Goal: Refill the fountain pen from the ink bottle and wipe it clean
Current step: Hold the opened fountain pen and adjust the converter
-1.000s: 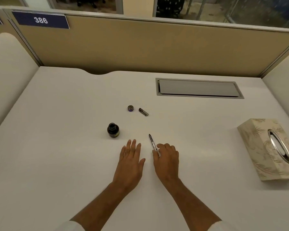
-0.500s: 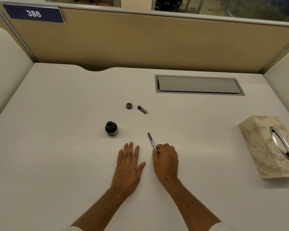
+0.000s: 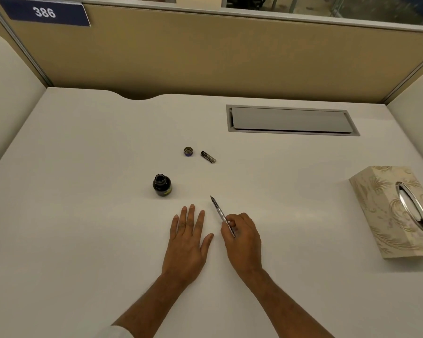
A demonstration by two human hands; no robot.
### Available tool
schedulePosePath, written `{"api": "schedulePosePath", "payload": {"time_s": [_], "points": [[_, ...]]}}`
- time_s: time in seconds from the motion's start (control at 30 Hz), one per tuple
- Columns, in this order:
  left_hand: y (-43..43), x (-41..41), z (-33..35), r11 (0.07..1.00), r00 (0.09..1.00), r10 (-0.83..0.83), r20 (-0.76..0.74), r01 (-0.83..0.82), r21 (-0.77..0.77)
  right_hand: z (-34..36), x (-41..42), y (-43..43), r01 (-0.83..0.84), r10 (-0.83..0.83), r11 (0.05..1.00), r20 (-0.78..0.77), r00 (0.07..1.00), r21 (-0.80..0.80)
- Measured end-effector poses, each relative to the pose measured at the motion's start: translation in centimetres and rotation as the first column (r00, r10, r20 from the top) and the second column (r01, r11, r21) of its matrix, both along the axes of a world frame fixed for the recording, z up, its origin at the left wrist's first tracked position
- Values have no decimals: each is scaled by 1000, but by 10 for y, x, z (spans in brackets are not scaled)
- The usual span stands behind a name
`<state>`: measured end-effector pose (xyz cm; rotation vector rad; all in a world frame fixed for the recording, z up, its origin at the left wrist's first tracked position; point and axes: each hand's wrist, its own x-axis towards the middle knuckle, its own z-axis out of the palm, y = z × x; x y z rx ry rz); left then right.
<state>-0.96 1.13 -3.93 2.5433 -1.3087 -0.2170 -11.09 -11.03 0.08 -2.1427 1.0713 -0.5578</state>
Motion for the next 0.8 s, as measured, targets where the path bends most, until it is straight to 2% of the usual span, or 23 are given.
{"api": "schedulePosePath", "payload": {"time_s": [0.17, 0.27, 0.37, 0.43, 0.5, 0.57, 0.8], "points": [[0, 0, 3, 999, 998, 13, -62, -16, -40, 14, -7, 11, 14, -50, 971, 147, 988, 240], [0, -4, 14, 983, 989, 50, -140, -74, -166, 27, -11, 15, 14, -84, 945, 203, 975, 327], [0, -11, 36, 926, 945, 108, -308, -208, -316, 40, -15, 18, -6, -92, 921, 234, 968, 389], [-2, -16, 61, 871, 840, 140, -525, -356, -337, 49, -18, 20, -34, -79, 906, 247, 966, 421], [-6, -16, 91, 813, 633, 107, -767, -500, -299, 57, -19, 20, -60, -67, 885, 255, 965, 462], [-10, -12, 109, 770, 409, 50, -911, -596, -226, 64, -20, 21, -77, -57, 864, 249, 967, 497], [-11, 1, 120, 664, 42, -176, -984, -732, -150, 89, -19, 20, -171, 30, 820, 258, 966, 547]]}}
